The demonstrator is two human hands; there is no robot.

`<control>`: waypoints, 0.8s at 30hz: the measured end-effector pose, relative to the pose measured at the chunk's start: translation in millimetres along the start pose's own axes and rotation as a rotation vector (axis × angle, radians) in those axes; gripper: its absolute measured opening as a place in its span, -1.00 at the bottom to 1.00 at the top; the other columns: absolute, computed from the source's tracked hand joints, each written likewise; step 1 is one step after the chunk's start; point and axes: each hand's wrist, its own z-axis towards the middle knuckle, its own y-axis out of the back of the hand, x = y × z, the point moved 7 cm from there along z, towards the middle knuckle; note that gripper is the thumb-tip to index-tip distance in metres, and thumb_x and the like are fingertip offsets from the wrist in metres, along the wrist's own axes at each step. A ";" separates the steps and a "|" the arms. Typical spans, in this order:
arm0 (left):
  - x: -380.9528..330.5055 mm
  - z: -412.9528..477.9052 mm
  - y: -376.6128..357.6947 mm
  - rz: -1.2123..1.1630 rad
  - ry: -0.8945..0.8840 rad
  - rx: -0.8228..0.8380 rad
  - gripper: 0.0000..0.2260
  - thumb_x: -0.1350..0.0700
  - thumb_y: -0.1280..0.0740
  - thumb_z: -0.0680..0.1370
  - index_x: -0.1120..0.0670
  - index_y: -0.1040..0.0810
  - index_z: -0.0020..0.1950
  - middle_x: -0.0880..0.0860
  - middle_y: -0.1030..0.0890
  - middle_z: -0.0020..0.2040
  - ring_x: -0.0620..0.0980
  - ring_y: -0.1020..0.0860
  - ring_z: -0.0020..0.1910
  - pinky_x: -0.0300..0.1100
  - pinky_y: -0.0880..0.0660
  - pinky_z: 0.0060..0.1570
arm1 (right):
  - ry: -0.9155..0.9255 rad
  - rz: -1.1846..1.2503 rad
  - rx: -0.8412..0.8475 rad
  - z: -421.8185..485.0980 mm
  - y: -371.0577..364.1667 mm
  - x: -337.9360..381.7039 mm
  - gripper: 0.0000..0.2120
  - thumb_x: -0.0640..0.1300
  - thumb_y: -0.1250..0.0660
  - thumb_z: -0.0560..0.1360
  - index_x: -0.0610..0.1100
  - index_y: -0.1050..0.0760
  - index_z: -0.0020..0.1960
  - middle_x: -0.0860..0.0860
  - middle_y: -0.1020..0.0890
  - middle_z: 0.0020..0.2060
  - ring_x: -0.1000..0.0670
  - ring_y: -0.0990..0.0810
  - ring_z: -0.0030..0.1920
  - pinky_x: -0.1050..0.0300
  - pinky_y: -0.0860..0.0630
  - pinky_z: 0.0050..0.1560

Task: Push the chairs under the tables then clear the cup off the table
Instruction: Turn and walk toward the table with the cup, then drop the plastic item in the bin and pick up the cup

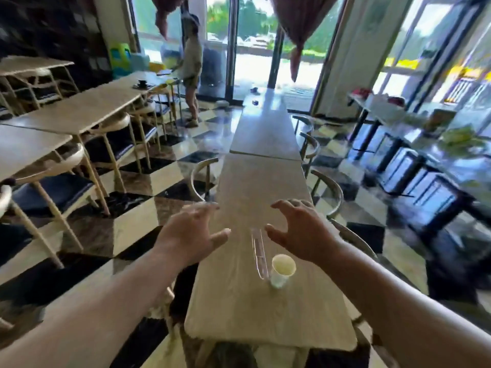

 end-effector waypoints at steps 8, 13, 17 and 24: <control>5.0 -5.7 -209.3 -0.109 -0.044 0.292 -0.32 -0.38 -0.26 0.56 -0.11 -0.26 0.60 -0.07 -0.32 0.61 -0.01 -0.26 0.58 0.04 -0.26 0.53 | -0.221 0.078 0.181 -37.2 -126.2 -78.5 -0.33 0.27 -0.40 0.54 0.03 -0.35 0.56 -0.03 -0.50 0.48 -0.11 -0.44 0.46 -0.07 -0.44 0.37; 45.1 -9.7 -328.6 -0.106 0.052 0.358 -0.28 -0.41 -0.26 0.54 -0.18 -0.16 0.62 -0.03 -0.20 0.66 0.05 -0.17 0.62 0.18 -0.18 0.57 | -0.186 0.169 0.276 -31.8 -242.9 -94.7 -0.39 0.19 -0.41 0.55 0.01 -0.39 0.52 -0.06 -0.53 0.41 -0.14 -0.43 0.43 -0.07 -0.43 0.34; 80.0 1.7 -393.1 -0.051 0.102 0.303 -0.23 -0.45 -0.21 0.52 -0.15 -0.11 0.64 0.04 -0.15 0.68 0.12 -0.09 0.65 0.25 -0.06 0.60 | -0.048 0.210 0.302 -3.4 -328.1 -76.7 -0.40 0.17 -0.40 0.57 -0.05 -0.39 0.51 -0.08 -0.54 0.38 -0.18 -0.46 0.40 -0.11 -0.49 0.31; 110.6 5.3 -464.0 0.089 0.130 0.213 -0.24 -0.51 -0.08 0.53 -0.14 -0.18 0.62 0.00 -0.07 0.70 0.04 0.08 0.67 0.28 0.23 0.59 | -0.206 0.139 0.326 76.6 -443.0 -101.0 -0.15 0.20 -0.35 0.56 -0.04 -0.02 0.68 -0.18 -0.17 0.64 -0.32 -0.11 0.62 -0.20 -0.15 0.59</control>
